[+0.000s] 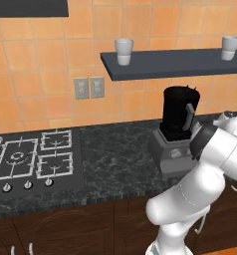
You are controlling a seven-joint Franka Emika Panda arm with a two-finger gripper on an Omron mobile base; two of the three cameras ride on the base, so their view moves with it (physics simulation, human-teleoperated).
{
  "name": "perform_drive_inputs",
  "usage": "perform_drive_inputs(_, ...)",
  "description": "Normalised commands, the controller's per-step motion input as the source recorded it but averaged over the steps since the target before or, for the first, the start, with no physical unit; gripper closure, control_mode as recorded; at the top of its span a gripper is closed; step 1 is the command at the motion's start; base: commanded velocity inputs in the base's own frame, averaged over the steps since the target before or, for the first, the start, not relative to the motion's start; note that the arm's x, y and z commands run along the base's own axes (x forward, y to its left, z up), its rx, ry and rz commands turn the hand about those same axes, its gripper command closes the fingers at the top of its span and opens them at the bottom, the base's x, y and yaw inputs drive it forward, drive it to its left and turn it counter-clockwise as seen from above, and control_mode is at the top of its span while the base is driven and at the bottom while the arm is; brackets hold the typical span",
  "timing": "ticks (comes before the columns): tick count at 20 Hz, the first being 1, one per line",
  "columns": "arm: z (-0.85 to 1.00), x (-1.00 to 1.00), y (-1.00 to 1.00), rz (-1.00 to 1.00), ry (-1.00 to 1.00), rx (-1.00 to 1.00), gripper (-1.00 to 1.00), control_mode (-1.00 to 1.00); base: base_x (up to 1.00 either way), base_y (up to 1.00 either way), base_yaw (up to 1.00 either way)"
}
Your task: Close the lid blender by securely placing the lid on top.
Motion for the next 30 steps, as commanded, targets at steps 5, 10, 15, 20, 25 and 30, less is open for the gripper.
perform_drive_inputs(5,-0.18,0.20,-0.04,0.00,0.00,0.00,1.00,-1.00,0.00,0.00,0.00)
perform_drive_inputs(10,-0.41,0.00,0.00,0.00,0.00,0.00,1.00,-1.00,0.00,0.00,0.00)
perform_drive_inputs(15,-0.07,0.00,0.00,0.00,0.00,0.00,1.00,-1.00,0.00,0.00,0.00)
perform_drive_inputs(20,-0.08,-0.07,0.00,0.00,0.01,0.00,1.00,-1.00,0.00,0.00,0.00)
perform_drive_inputs(25,0.58,-0.20,0.00,0.00,0.00,0.00,1.00,-1.00,0.00,0.00,0.00)
perform_drive_inputs(30,1.00,-0.37,0.00,0.00,0.04,0.00,1.00,-1.00,0.00,0.00,0.00)
